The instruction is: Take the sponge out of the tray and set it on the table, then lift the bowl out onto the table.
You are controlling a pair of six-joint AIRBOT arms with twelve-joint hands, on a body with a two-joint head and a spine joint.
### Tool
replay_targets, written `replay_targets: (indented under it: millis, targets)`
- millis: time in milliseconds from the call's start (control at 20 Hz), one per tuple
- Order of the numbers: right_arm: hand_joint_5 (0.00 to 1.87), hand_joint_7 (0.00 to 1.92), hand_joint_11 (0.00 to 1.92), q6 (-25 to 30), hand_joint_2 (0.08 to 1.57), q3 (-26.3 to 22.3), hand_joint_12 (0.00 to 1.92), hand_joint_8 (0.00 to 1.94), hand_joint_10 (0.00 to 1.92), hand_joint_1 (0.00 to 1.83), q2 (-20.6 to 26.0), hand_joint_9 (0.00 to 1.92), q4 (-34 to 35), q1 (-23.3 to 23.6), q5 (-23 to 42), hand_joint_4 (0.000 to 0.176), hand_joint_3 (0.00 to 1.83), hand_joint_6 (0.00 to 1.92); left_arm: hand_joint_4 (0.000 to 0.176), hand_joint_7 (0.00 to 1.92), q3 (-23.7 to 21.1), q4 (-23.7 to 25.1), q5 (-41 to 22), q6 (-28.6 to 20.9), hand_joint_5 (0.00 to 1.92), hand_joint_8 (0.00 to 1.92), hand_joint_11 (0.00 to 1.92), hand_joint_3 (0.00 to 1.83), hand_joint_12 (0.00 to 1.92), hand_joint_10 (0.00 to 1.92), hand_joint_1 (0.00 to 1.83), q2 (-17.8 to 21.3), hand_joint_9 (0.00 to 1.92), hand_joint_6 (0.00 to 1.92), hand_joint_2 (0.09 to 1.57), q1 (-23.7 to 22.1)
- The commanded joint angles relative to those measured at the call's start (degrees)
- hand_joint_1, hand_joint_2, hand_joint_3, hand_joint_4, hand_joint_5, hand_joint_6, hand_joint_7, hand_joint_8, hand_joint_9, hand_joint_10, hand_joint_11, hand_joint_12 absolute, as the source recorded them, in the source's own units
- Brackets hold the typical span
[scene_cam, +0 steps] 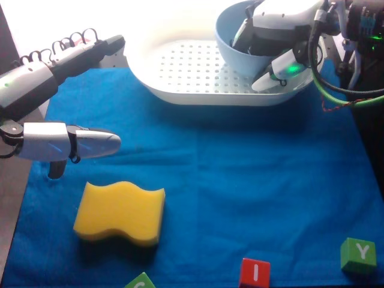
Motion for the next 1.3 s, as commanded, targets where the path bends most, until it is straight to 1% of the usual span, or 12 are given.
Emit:
replay_targets:
  millis: [0,50,100,150,200,250,500,600,850,1000,1200,1250]
  targets:
    - [0.89,1.21,1.49,0.16,1.25,0.24,1.92,1.94,1.92,0.97,0.04,1.38,2.03,0.47,1.20,0.000,0.00,1.83,0.137,0.00,0.27,-1.13,-7.09,-0.36,0.01,0.00,0.00,0.01,0.00,0.00,0.67,-0.05,0.00,0.00,0.95,-0.54]
    - [0.91,1.18,1.47,0.16,1.25,0.30,1.92,1.94,1.92,1.05,0.00,1.34,2.03,0.51,1.20,0.022,0.00,1.90,0.138,0.00,0.29,-1.13,-7.09,-0.36,0.01,0.00,0.00,0.01,0.00,0.00,0.66,-0.07,0.00,0.00,0.95,-0.54]
    - [0.90,1.17,1.49,0.16,1.20,0.32,1.92,1.94,1.92,1.34,-0.03,1.34,2.03,0.54,1.20,0.145,0.00,1.92,0.131,0.00,0.30,-1.13,-7.09,-0.36,0.01,0.00,0.01,0.01,0.00,0.00,0.65,-0.11,0.00,0.00,0.96,-0.54]
    - [0.89,1.16,1.51,0.16,1.17,0.41,1.92,1.94,1.92,1.50,-0.10,1.35,2.03,0.61,1.20,0.170,0.00,1.92,0.130,0.00,0.35,-1.13,-7.12,-0.36,0.01,0.00,0.01,0.01,0.01,0.00,0.65,-0.18,0.00,0.00,0.96,-0.54]
    - [0.89,1.20,1.55,0.16,1.13,0.45,1.92,1.94,1.92,1.64,-0.12,1.40,2.03,0.69,1.20,0.175,0.00,1.92,0.141,0.00,0.39,-1.14,-7.14,-0.36,0.01,0.00,0.02,0.01,0.01,0.00,0.65,-0.22,0.00,0.00,0.95,-0.54]
    - [0.89,1.22,1.59,0.16,1.11,0.52,1.92,1.94,1.92,1.70,-0.12,1.44,2.03,0.80,1.20,0.176,0.00,1.92,0.139,0.00,0.39,-1.14,-7.14,-0.36,0.02,0.00,0.04,0.00,0.02,0.00,0.64,-0.24,0.00,0.00,0.95,-0.54]
    - [1.08,1.37,1.63,0.16,1.16,0.50,1.92,1.94,1.92,1.52,-0.10,1.53,2.39,1.60,2.22,0.176,0.00,1.92,0.131,0.00,0.37,-1.14,-7.37,-0.48,0.01,0.00,0.01,0.01,0.01,0.00,0.67,-0.34,0.00,0.00,0.96,-0.47]
    - [1.09,1.38,1.60,0.16,1.16,0.47,1.92,1.94,1.92,1.55,-0.08,1.53,4.46,1.71,4.16,0.176,0.00,1.92,0.132,0.00,0.37,-1.15,-7.39,-0.55,0.00,0.00,0.00,0.01,0.00,0.00,0.67,-0.41,0.00,0.00,0.98,-0.42]
    - [1.07,1.37,1.61,0.16,1.17,0.24,1.92,1.94,1.92,1.57,0.12,1.53,9.07,1.71,8.86,0.176,0.00,1.92,0.156,0.00,0.27,-1.34,-7.64,-0.81,0.00,0.00,0.00,0.00,0.00,0.00,0.65,-0.48,0.00,0.00,0.97,-0.11]
    - [1.17,1.45,1.65,0.15,1.16,-1.60,1.92,1.94,1.92,1.49,2.26,1.60,11.23,1.72,11.80,0.173,0.00,1.92,0.147,0.00,0.15,-1.50,-7.80,-0.88,0.00,0.00,0.00,0.01,0.00,0.00,0.63,-0.48,0.00,0.00,0.98,0.04]
    - [1.17,1.44,1.64,-1.48,1.15,-7.21,1.92,1.94,1.92,1.57,7.37,1.59,15.60,1.78,17.68,0.159,0.00,1.92,0.143,0.00,-0.07,-1.87,-8.32,-0.88,0.00,0.00,0.00,0.00,0.00,0.00,0.64,-0.36,0.00,0.00,0.99,0.29]
    - [1.17,1.43,1.64,-2.90,1.15,-9.53,1.92,1.94,1.92,1.57,9.11,1.58,16.52,1.78,18.80,0.159,0.00,1.92,0.133,0.00,-0.16,-2.04,-8.58,-0.88,0.00,0.00,0.00,0.00,0.00,0.00,0.65,-0.23,0.00,0.00,0.99,0.39]
